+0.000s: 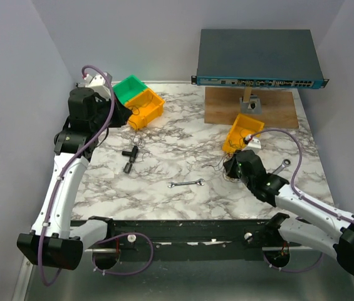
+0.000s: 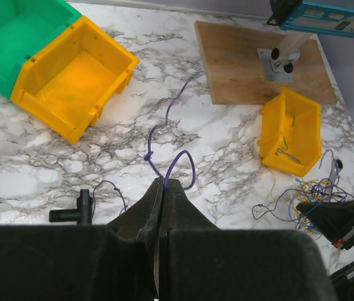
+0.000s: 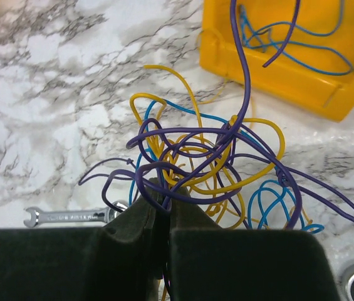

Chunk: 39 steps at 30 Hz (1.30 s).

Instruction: Untangle the cables

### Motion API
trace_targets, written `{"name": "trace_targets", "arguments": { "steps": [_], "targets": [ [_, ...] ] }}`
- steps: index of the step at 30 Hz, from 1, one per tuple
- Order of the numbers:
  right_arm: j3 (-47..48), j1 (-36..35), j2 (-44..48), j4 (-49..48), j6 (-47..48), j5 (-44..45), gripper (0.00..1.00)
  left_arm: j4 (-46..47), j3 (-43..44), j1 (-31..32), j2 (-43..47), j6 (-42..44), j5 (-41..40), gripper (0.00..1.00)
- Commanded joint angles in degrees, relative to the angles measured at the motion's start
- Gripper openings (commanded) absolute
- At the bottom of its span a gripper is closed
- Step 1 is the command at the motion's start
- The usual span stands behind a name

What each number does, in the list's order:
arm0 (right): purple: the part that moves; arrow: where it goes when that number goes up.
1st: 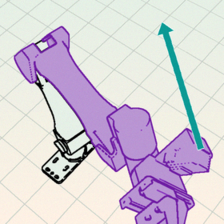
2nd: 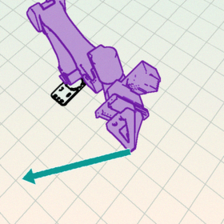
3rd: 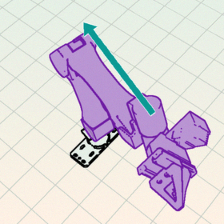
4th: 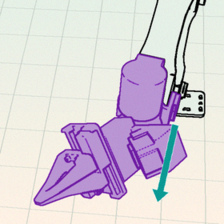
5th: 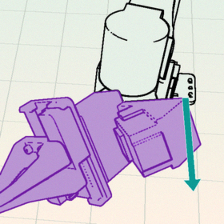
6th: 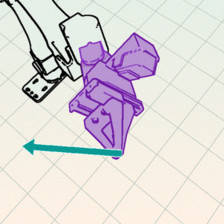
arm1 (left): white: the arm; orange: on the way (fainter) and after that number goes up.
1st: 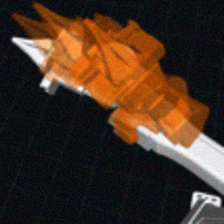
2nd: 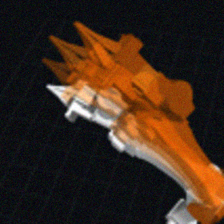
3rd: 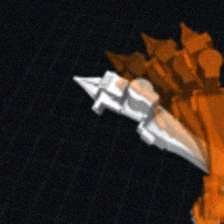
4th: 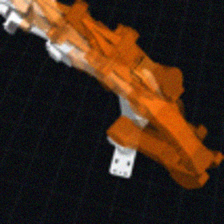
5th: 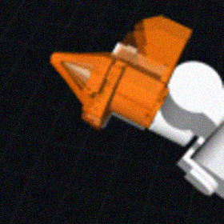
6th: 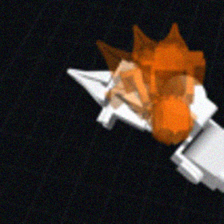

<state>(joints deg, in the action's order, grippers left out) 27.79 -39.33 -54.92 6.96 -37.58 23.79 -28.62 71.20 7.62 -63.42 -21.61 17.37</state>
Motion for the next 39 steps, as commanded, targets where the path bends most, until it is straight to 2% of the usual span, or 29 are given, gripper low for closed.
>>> {"name": "trace_targets", "arguments": {
  "steps": [1, 4, 9, 16, 19, 21, 23, 25, 26, 30, 33, 39],
  "targets": [
    [1.6, 0.0, -2.1, -3.7, 4.3, -8.9, 0.01, -8.2, 4.2, 0.1, -2.0, 1.1, 2.1, 0.00],
    [0.7, 0.1, -3.1, -6.1, 5.7, -12.9, 0.01, -7.6, -1.8, 0.1, -2.0, -0.3, -1.0, 0.00],
    [1.6, 0.0, -5.3, -7.8, 8.3, -16.7, 0.01, 0.2, -12.3, 2.8, -2.4, -4.0, -6.8, 0.00],
    [-0.2, 0.1, -7.1, -14.8, 8.6, -20.4, 0.01, 2.2, -15.4, 12.4, -10.9, -5.4, -25.3, 0.00],
    [-2.0, 0.1, -5.9, -17.0, 8.6, -19.8, 0.01, 1.2, -14.2, 15.4, -15.8, -4.3, -30.3, 0.02],
    [-3.3, 0.0, -4.9, -18.3, 8.4, -19.9, 0.01, 0.2, -13.0, 16.1, -19.6, -4.3, -31.3, 0.11],
    [-4.5, 0.0, -3.8, -18.9, 8.3, -19.8, 0.01, -0.4, -12.7, 16.2, -21.9, -5.1, -31.5, 0.33],
    [-5.3, 0.0, -2.7, -19.0, 8.2, -19.6, 0.01, 0.3, -13.5, 16.2, -22.6, -5.5, -31.1, 0.47],
    [-5.6, 0.1, -2.4, -19.0, 8.3, -19.3, 0.01, 0.7, -14.2, 16.2, -22.6, -5.7, -30.8, 0.58],
    [-5.8, 0.0, -2.0, -18.8, 8.1, -19.1, 0.01, 1.7, -14.8, 16.2, -23.1, -4.5, -27.0, 0.80],
    [-5.5, 0.1, -1.9, -18.7, 8.3, -19.2, 0.01, 1.8, -14.2, 16.2, -25.0, -3.6, -23.8, 0.86],
    [-5.2, 0.0, -2.2, -18.6, 8.3, -19.6, 0.01, 5.5, -15.6, 16.2, -26.8, -3.8, -17.5, 0.88]
  ]
}}
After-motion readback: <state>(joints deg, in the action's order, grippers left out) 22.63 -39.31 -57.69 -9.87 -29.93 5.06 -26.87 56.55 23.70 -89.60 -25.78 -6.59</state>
